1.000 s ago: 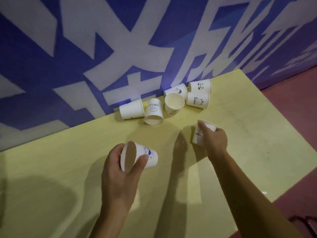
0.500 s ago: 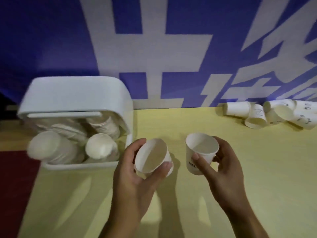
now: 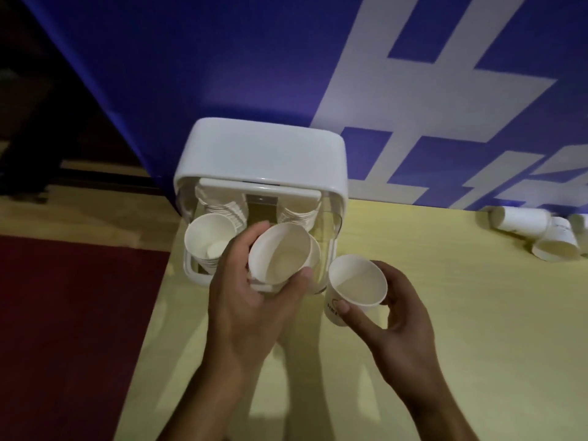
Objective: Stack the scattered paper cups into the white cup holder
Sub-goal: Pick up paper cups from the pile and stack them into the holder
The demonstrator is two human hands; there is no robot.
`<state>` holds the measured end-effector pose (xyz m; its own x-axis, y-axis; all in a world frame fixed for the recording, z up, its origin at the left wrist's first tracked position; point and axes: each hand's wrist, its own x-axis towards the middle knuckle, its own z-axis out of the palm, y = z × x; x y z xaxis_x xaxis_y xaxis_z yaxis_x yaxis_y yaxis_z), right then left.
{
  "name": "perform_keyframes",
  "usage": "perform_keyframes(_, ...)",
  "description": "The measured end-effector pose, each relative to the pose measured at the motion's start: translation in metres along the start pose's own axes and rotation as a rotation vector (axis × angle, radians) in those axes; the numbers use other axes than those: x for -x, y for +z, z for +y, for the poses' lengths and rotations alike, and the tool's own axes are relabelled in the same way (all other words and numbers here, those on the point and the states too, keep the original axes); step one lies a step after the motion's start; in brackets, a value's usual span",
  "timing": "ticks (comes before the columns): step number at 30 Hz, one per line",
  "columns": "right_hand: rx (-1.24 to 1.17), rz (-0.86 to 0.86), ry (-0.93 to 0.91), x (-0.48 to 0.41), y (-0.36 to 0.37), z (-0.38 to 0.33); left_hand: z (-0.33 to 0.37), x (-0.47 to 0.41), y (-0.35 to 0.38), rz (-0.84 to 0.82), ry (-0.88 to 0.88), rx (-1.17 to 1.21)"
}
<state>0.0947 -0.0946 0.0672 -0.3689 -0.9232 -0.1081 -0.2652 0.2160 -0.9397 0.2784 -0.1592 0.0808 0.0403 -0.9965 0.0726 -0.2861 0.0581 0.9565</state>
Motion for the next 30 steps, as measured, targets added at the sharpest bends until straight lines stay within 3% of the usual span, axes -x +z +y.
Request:
perform_keyframes(9,-0.046,0.022,0.036,-0.010,-0.007,0.007,-0.028,-0.028,0.024,-0.053,0.122,-0.165)
perform_keyframes(16,-0.056,0.017,0.069,-0.013,-0.012,0.016,-0.027,-0.028,0.017,0.006,0.207,-0.252)
perform_keyframes(25,-0.075,0.004,0.062,-0.014,-0.007,0.019,-0.054,-0.032,0.026,-0.096,0.235,-0.344)
perform_keyframes(30,-0.063,0.004,0.063,-0.014,-0.005,0.018,-0.063,-0.031,0.026,-0.176,0.162,-0.327)
